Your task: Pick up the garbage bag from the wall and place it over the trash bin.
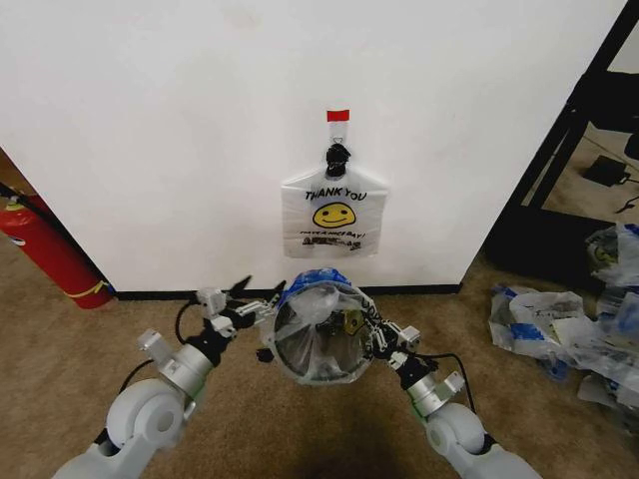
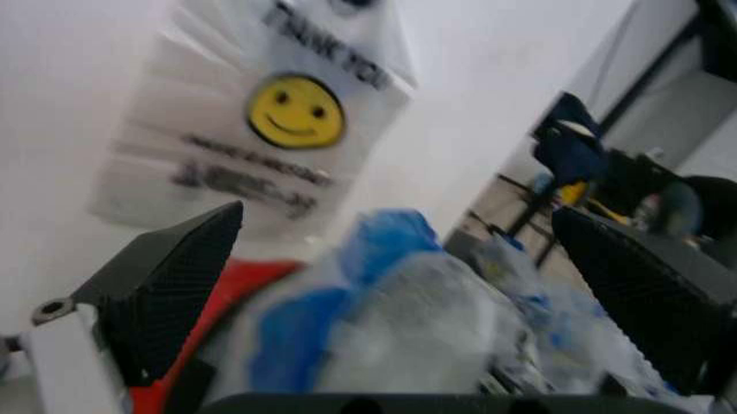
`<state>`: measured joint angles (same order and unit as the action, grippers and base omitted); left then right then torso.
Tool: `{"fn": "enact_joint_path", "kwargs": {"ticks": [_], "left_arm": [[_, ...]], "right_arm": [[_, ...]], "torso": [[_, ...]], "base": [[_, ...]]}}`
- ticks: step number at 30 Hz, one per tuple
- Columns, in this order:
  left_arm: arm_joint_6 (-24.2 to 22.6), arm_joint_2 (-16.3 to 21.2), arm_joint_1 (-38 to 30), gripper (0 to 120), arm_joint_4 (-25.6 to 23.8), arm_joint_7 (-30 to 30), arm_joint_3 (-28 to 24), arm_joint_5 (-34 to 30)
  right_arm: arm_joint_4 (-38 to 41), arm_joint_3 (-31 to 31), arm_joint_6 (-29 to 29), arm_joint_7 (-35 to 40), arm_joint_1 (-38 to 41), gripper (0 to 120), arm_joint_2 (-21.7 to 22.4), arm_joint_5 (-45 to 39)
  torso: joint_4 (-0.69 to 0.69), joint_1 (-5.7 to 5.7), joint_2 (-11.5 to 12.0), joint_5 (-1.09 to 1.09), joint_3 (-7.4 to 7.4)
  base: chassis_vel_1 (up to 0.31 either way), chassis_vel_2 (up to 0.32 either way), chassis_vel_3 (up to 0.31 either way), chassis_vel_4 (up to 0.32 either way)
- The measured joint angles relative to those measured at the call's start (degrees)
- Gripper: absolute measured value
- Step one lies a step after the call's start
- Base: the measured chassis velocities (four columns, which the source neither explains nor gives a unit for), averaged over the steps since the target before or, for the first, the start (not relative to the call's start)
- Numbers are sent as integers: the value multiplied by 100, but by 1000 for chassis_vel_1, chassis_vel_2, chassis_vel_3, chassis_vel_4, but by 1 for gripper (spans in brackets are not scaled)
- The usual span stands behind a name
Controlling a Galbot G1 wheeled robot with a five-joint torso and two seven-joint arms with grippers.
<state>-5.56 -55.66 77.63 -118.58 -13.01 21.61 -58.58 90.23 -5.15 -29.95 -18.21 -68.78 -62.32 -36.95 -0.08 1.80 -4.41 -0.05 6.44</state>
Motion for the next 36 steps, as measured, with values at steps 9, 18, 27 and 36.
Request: {"fn": "enact_joint_path", "kwargs": {"ticks": [9,18,27,36], "left_arm": [[-61,-27,-113,100,259,-138,-121,628],[-58,-52,-206,95,390,79,-137,621],[-72,-48,-194,73,373,133,-126,520],[-75,-48,-160,42,332,144,-111,512]], "right_arm": [[65,16,-52,-35,-50,1,-32,26],[228,74,-47,-40,-112,1,-44,53],[311,72,-30,-18,-157,1,-44,75],[342,63,-27,7,-180,1,-47,94]], "torso": [[0,0,0,0,0],[0,0,0,0,0],[0,0,0,0,0],[0,0,0,0,0]], "base": [[0,0,0,0],[0,0,0,0],[0,0,0,0],[0,0,0,0]]}}
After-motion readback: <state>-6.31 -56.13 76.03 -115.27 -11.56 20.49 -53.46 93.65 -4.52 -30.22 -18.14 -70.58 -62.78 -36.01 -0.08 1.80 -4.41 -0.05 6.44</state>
